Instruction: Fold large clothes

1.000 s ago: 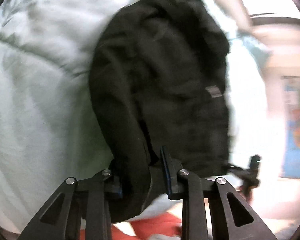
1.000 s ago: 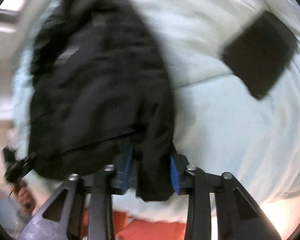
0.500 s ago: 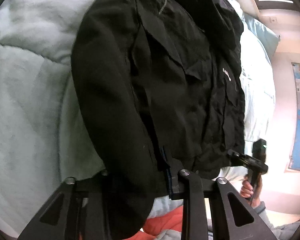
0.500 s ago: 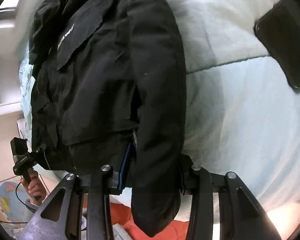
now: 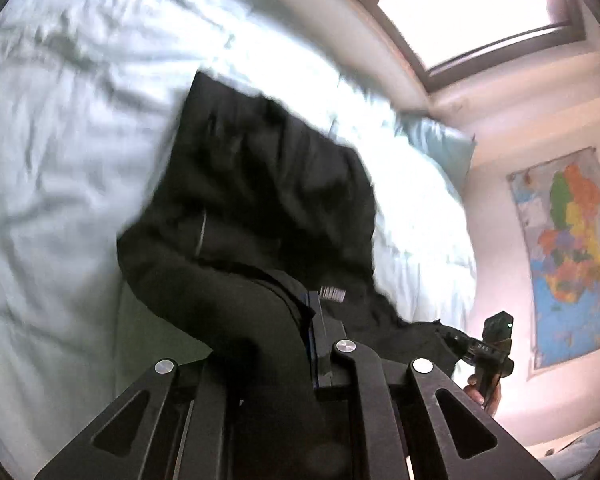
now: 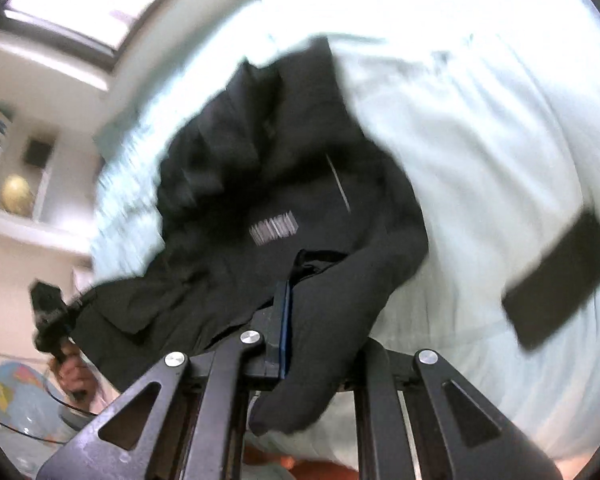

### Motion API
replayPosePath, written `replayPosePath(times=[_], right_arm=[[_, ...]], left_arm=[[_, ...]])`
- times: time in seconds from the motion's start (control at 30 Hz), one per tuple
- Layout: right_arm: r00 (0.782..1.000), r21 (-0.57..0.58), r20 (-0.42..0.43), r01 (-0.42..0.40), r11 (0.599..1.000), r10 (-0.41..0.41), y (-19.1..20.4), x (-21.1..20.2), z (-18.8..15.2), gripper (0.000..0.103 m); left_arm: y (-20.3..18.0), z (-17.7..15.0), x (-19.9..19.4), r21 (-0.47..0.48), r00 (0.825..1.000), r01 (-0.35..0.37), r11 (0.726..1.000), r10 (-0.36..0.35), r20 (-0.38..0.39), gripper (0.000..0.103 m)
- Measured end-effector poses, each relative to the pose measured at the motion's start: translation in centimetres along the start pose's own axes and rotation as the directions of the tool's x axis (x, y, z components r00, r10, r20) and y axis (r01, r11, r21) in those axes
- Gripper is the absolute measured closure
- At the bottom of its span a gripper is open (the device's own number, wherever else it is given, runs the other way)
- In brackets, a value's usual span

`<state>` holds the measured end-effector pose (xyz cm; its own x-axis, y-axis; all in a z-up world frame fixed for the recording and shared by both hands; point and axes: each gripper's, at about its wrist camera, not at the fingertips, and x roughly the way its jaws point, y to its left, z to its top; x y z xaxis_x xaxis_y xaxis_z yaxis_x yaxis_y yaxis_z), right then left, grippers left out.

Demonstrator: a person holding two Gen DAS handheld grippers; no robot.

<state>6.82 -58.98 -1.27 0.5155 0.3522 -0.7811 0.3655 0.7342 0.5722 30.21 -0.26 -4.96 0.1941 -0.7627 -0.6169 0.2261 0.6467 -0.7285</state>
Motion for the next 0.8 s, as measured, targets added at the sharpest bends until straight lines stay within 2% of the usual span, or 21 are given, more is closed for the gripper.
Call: replayPosePath(times=[0.13,0.2,0.33,0.43,0.5,0.6,0.67,0.8], right_arm=[[0.992,-0.009,0.095,-0.077,0.997,0.078,2.0,-0.8,6.9,0.089],[0.989,-0.026,0.123,-0.079,0.997,0.081,3.4,0.0,10.9,0.089],[0.99,-0.019,0.142,-0.012,1.0,0.015,5.2,3.8,17.8,0.089],[0.99,0.033,0.126,0.064,0.997,-0.067,4.7,8.7,22.4,0.089],[0.991,0.07,0.08,0.104,0.992,-0.109,3.7,12.9,24.8,0.089],[0.984,0.097,0.005,0.176,0.98,-0.178,1.7,18.5,26.5,0.089],[0.981,0.111,-0.052,0.194,0.975,-0.189,0.4,22.2,26.9,0.089],[0.97,0.124,-0.106,0.229,0.965,-0.217,-0.9,26.6,26.8,0.089]], left_arm=[[-1.1,5.0,-0.7,0.009,0.998,0.024,1.0,-0.025,0.058,0.089],[-2.0,7.5,0.2,0.019,0.996,0.019,1.0,-0.02,0.082,0.089],[-2.3,13.3,3.2,0.009,0.993,-0.036,0.999,0.034,0.112,0.087],[-0.1,17.6,7.4,-0.058,0.99,-0.084,0.995,0.09,0.107,0.085],[1.9,19.9,10.7,-0.109,0.988,-0.125,0.986,0.134,0.075,0.085],[5.2,21.6,16.0,-0.167,0.98,-0.199,0.966,0.201,-0.005,0.085],[7.0,21.9,19.0,-0.182,0.974,-0.227,0.957,0.223,-0.039,0.084],[8.4,21.9,22.4,-0.152,0.962,-0.272,0.95,0.264,-0.072,0.084]])
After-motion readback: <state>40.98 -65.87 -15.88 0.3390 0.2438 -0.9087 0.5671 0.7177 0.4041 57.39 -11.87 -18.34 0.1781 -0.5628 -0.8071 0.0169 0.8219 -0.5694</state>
